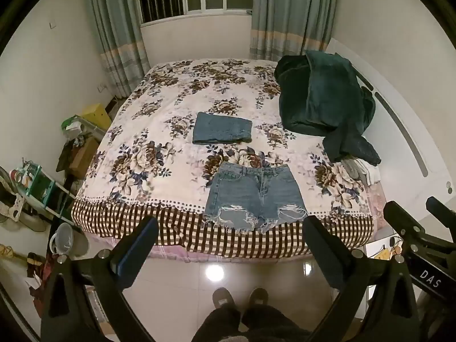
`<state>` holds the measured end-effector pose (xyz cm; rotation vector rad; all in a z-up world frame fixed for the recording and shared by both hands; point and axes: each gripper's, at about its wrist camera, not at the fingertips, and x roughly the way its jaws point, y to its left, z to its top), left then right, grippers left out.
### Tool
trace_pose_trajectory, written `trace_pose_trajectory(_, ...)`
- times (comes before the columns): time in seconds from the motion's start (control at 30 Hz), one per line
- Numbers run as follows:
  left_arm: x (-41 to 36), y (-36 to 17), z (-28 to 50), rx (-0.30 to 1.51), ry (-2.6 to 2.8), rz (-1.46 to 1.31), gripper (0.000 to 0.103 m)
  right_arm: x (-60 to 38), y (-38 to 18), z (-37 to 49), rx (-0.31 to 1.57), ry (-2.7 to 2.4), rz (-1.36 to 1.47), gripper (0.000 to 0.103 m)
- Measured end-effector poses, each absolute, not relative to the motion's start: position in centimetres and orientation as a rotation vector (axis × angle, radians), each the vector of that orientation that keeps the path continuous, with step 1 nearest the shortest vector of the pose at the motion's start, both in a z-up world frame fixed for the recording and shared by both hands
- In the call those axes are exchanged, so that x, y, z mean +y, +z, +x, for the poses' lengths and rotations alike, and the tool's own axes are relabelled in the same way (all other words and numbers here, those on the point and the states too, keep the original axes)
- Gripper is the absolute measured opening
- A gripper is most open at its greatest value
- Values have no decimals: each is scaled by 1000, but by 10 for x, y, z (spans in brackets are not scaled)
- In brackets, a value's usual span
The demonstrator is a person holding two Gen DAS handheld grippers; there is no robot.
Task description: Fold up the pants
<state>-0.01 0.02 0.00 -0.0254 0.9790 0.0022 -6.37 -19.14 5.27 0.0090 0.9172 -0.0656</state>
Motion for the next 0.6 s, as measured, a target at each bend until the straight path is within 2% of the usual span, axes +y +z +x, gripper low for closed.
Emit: trace_pose_trajectory(0.6, 0, 0, 1, 981, 8, -18, 103, -194, 61, -70, 917, -64, 8, 103)
